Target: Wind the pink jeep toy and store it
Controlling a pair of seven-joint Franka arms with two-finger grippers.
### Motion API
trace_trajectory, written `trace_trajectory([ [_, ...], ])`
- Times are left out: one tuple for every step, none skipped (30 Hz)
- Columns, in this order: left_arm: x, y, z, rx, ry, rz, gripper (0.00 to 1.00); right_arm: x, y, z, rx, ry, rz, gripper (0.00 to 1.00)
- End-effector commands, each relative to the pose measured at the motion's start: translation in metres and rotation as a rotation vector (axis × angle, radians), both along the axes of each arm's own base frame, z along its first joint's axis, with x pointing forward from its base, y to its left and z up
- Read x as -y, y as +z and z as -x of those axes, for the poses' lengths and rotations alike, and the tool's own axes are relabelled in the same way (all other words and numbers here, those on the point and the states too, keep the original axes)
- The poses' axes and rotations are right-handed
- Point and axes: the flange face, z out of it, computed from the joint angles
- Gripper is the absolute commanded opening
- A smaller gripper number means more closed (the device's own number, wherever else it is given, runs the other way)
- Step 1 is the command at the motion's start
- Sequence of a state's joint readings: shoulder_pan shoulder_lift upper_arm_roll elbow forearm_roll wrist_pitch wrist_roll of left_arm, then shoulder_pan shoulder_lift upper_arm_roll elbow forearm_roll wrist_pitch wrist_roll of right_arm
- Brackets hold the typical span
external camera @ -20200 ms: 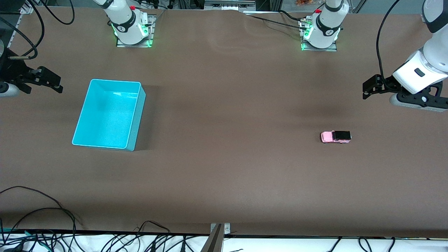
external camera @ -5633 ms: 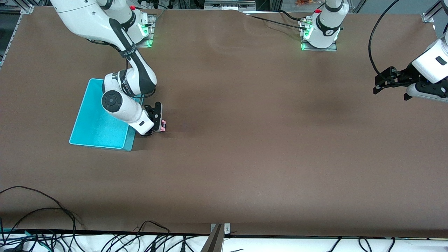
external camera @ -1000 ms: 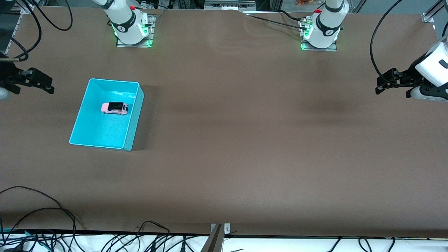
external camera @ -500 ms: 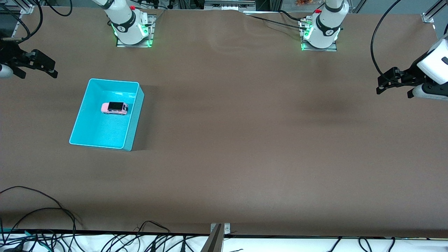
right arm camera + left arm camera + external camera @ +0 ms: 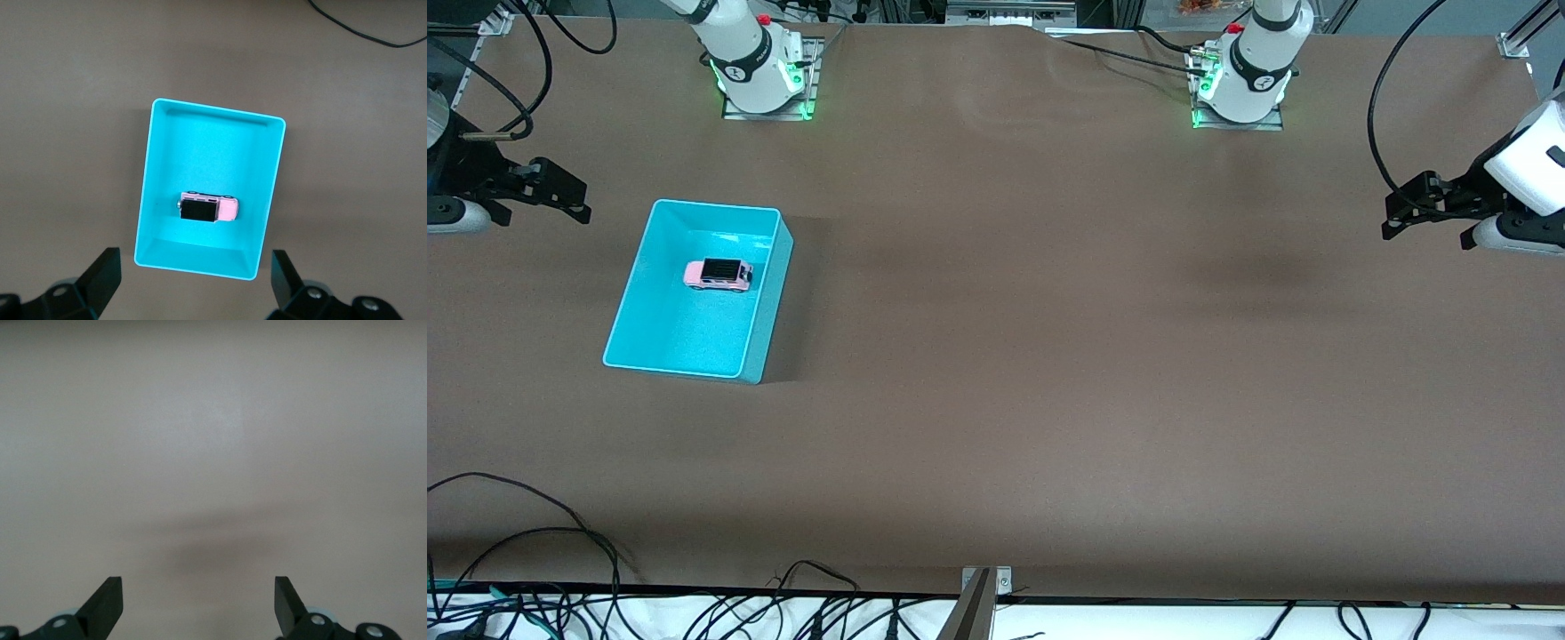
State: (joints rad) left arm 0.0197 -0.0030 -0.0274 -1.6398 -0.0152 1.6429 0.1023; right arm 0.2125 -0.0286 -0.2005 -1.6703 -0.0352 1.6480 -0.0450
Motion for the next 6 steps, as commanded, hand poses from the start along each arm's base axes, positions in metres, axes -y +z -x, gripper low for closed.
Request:
trace_trajectory([
  [0.0022, 0.0112, -0.0031, -0.005, 0.004, 0.022, 1.0, -0.0006, 0.0086, -0.0012, 0.011, 0.0, 0.015, 1.0],
  [0.0022, 0.0107, -0.0025, -0.011, 0.004, 0.022, 1.0, -0.0006, 0.0086, -0.0012, 0.011, 0.0, 0.015, 1.0],
  [0.0031, 0.0104, -0.0021, -0.014, 0.002, 0.022, 1.0, -0.0006, 0.0086, -0.0012, 0.011, 0.0, 0.015, 1.0],
  [0.0031, 0.0111, -0.0022, -0.013, 0.002, 0.022, 1.0, -0.0006, 0.0085, -0.001, 0.009, -0.001, 0.015, 1.0],
  [0.0021, 0.0111, -0.0022, -0.012, 0.004, 0.021, 1.0, -0.0006, 0.0085, -0.001, 0.009, -0.001, 0.015, 1.0],
  [0.0022, 0.0111, -0.0022, -0.013, 0.004, 0.022, 1.0, -0.0007, 0.0085, -0.001, 0.009, -0.002, 0.013, 1.0],
])
